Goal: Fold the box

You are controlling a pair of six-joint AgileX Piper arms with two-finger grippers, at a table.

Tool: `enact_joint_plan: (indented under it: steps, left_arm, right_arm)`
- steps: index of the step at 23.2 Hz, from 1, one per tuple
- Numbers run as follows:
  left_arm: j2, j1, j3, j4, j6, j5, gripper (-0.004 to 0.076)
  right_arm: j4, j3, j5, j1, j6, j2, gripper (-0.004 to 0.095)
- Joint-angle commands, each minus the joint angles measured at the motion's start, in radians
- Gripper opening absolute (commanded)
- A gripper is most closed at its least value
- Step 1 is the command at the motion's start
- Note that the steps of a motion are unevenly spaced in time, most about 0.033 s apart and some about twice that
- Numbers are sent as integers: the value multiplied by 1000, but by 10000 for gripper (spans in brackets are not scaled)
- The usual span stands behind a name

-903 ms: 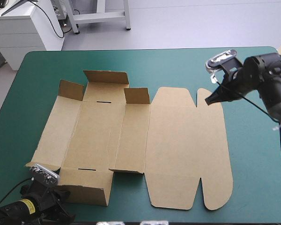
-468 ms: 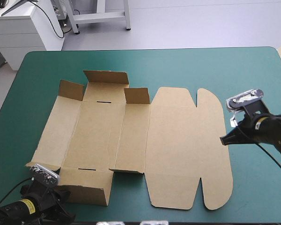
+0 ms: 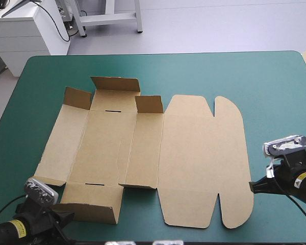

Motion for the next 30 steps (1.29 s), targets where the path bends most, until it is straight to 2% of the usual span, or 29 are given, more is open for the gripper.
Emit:
enact_joint_plan:
  steps: [1, 7, 12, 15, 19, 25, 30]
  left_arm:
    - [9, -6, -156, -56, -2, 41, -8]
    - [30, -6, -358, -20, -8, -51, -8]
    - [98, -6, -385, 6, -18, -171, -8]
    - [225, -6, -385, 37, -18, -227, -8]
    - [423, -6, -385, 180, -10, -230, -8]
    - [601, 9, -441, 371, -16, -230, 20]
    - [637, 185, -518, 322, 35, -262, 20]
  right_arm:
    - [-14, -3, -51, -5, 3, -17, -20]
    - [-14, 3, -66, -5, 3, -17, -19]
    - [-14, 3, -79, -5, 3, -17, -20]
    - [-10, 3, -84, -5, 3, -17, -19]
    - [-10, 3, -84, -5, 3, -17, -20]
    - [-10, 3, -84, -5, 3, -17, -19]
    - [-10, 5, -86, -5, 3, -17, -20]
